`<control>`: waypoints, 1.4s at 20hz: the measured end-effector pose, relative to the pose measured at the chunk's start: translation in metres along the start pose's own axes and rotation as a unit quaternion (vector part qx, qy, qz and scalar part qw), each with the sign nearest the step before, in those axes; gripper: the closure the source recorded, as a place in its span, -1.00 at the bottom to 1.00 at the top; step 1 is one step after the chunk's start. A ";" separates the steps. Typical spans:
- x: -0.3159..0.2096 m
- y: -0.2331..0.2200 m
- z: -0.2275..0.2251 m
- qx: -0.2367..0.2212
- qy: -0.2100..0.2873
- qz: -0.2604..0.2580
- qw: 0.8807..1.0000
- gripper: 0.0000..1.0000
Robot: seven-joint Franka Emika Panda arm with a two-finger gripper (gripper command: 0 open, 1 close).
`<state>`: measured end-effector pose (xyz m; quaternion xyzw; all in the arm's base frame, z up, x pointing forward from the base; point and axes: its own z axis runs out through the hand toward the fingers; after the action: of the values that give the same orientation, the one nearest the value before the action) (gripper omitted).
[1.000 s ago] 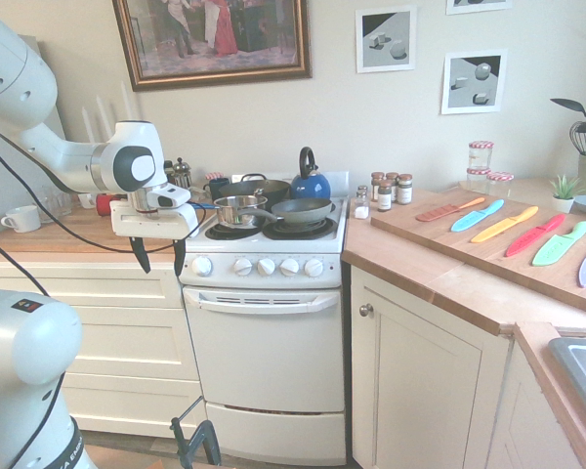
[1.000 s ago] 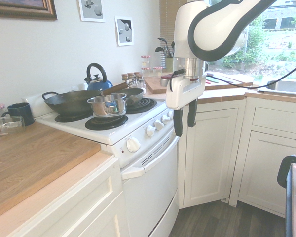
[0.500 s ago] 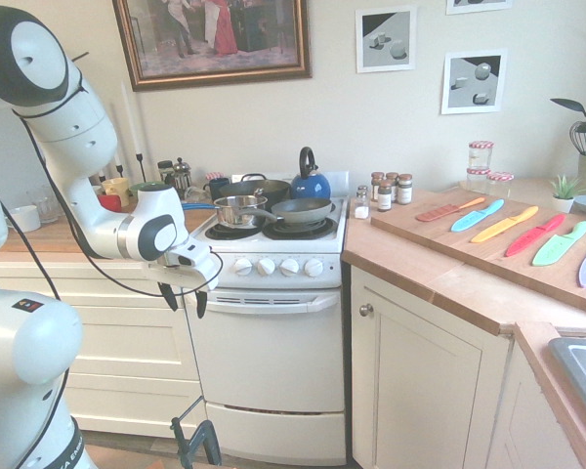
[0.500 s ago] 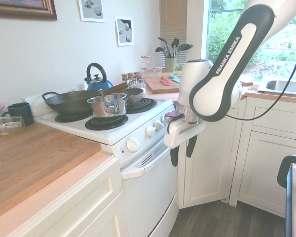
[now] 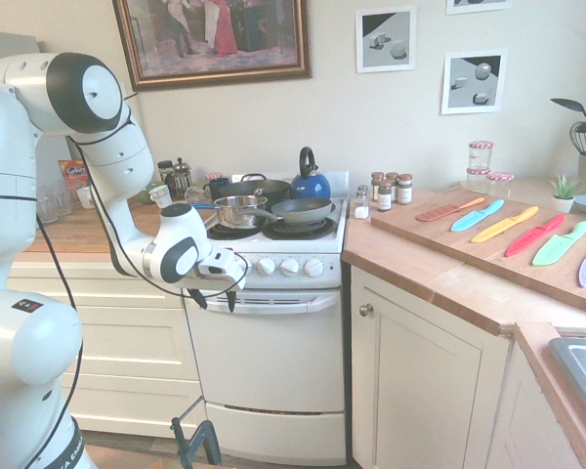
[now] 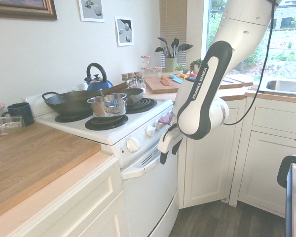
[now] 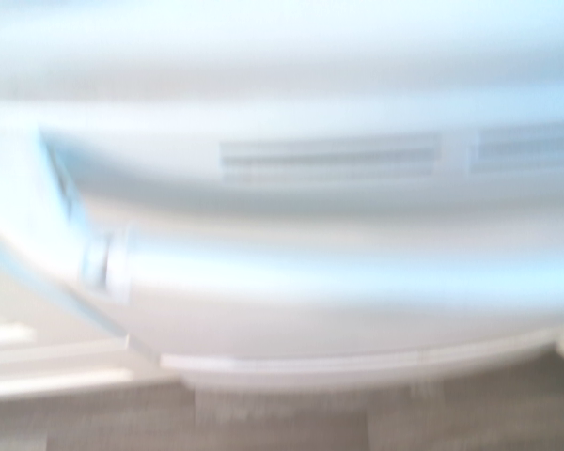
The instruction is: Open the oven
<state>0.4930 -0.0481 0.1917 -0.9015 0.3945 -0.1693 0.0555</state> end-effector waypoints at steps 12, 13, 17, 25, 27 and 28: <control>0.036 -0.026 0.033 0.023 -0.004 -0.028 0.999 -1.00; 0.037 -0.027 0.037 0.023 -0.005 -0.028 0.999 -1.00; 0.040 -0.028 0.055 0.024 -0.011 -0.025 0.999 -1.00; 0.057 0.009 0.082 0.027 -0.020 -0.008 0.999 -1.00; 0.052 0.028 0.084 0.024 -0.027 -0.013 0.999 -1.00; 0.047 0.042 0.086 0.018 -0.034 -0.016 0.999 -1.00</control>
<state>0.5236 -0.1133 0.1138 -0.9117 0.3751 -0.1466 0.0819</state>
